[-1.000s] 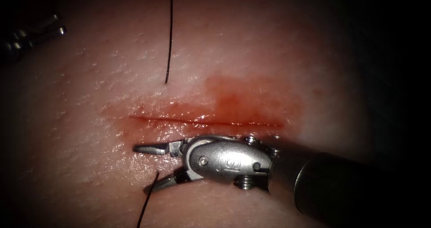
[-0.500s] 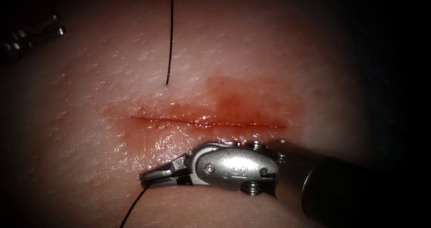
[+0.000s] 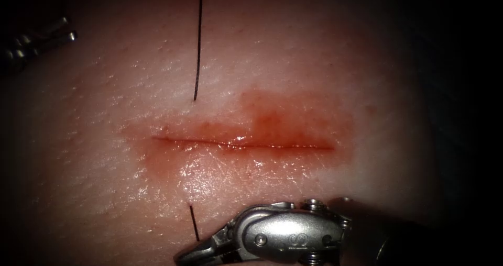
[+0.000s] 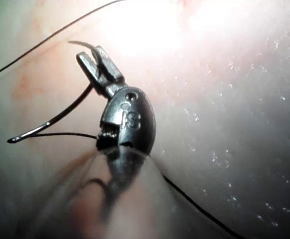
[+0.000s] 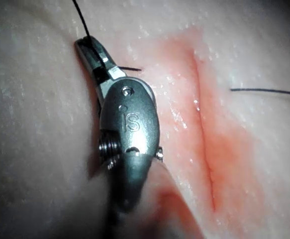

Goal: Wound Closure
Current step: Pull the suture through the cut until a short tail remains on top

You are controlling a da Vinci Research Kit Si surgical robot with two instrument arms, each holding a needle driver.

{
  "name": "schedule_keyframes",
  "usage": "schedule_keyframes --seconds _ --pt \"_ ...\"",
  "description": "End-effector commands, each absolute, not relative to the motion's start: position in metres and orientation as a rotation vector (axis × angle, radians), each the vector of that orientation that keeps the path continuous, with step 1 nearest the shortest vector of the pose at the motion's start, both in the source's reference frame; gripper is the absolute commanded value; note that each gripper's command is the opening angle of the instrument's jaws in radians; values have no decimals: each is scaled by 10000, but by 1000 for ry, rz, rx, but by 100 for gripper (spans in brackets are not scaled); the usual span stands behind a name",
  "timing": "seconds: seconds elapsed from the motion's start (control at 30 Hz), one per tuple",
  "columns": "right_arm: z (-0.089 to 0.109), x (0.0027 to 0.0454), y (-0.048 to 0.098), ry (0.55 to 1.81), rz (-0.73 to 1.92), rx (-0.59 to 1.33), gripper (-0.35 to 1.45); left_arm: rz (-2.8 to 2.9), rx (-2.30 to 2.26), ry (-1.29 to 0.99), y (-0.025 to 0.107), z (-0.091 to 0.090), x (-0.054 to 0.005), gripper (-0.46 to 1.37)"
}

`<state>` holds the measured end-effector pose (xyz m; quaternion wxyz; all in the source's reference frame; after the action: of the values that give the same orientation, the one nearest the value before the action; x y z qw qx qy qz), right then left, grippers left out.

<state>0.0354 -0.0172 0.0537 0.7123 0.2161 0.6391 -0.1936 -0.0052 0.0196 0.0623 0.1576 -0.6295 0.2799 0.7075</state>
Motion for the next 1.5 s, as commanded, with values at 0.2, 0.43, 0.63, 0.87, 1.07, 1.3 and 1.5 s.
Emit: schedule_keyframes --seconds 0.2,0.43,0.63,0.87,1.07,1.3,1.5 --pt "525 359 -191 1435 -472 567 -35 2028 -1802 797 196 624 -53 -35" --pt "515 367 -205 1446 -518 642 -35 2027 -1807 797 196 624 -54 -35" --pt "511 373 -220 1438 -554 715 -35 2027 -1808 796 196 624 -53 -35" --pt "513 379 -237 1427 -585 776 -35 2027 -1808 796 196 624 -53 -35" --pt "512 383 -242 1441 -608 792 -35 2027 -1808 795 196 624 -53 -35" --pt "513 384 -243 1442 -611 802 -35 2027 -1808 795 196 624 -52 -35" --pt "514 382 -235 1412 -499 764 85 2027 -1808 795 196 624 -53 -35"
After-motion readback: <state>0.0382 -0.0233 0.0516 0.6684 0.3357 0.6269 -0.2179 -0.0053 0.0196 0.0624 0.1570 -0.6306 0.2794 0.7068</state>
